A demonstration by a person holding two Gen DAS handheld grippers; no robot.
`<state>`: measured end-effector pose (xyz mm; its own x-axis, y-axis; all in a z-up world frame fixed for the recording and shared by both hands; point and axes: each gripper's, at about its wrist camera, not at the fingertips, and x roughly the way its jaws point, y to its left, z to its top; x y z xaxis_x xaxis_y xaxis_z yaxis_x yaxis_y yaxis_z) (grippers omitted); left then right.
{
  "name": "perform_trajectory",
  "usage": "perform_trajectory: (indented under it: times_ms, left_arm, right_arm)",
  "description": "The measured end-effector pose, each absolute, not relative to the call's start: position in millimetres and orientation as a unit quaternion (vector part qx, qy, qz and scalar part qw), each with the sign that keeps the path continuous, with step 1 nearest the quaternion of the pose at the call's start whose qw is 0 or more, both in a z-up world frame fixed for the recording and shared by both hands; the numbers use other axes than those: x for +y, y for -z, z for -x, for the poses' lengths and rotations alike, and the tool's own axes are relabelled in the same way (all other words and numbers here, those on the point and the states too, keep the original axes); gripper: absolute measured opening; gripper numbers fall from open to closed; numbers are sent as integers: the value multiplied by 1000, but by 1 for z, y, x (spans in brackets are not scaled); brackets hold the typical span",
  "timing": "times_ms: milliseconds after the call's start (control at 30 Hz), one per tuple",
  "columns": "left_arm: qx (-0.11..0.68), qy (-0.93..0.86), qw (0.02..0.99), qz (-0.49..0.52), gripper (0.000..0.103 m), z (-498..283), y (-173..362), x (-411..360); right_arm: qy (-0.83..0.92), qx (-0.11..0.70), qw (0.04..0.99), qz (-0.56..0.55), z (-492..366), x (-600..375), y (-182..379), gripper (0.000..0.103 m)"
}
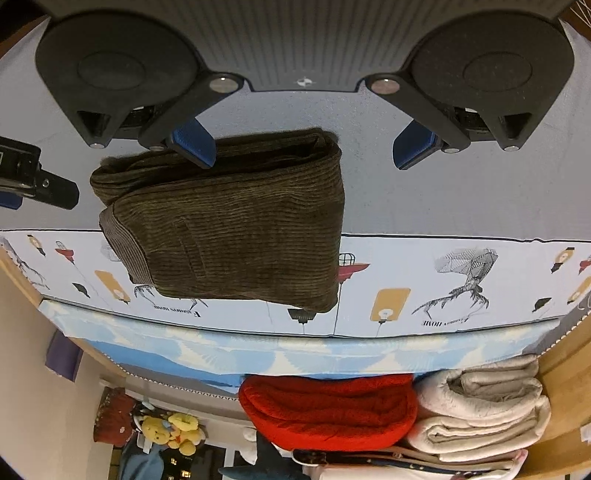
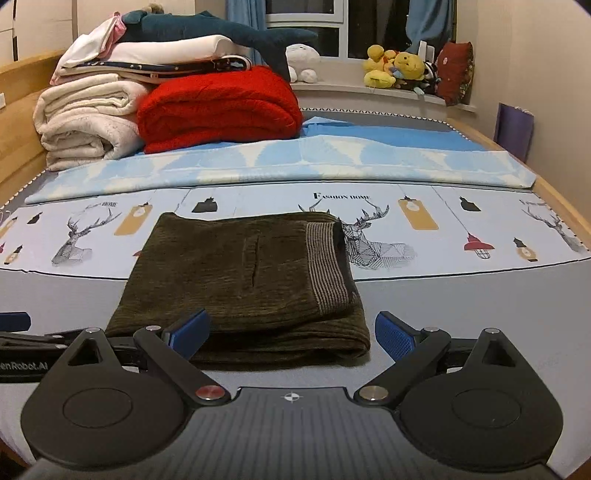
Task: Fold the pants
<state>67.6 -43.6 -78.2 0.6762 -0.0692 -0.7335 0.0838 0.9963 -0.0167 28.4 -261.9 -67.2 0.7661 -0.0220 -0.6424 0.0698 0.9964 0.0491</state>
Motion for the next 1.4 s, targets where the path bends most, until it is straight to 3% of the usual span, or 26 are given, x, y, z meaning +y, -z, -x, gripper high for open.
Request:
perform_trajectory:
  times_ms: [1400]
  left_arm:
    - [403,50,914,-18,102,-71,85,-49]
  right_arm:
    - [8,353,935,-17,-37,-254,76,96]
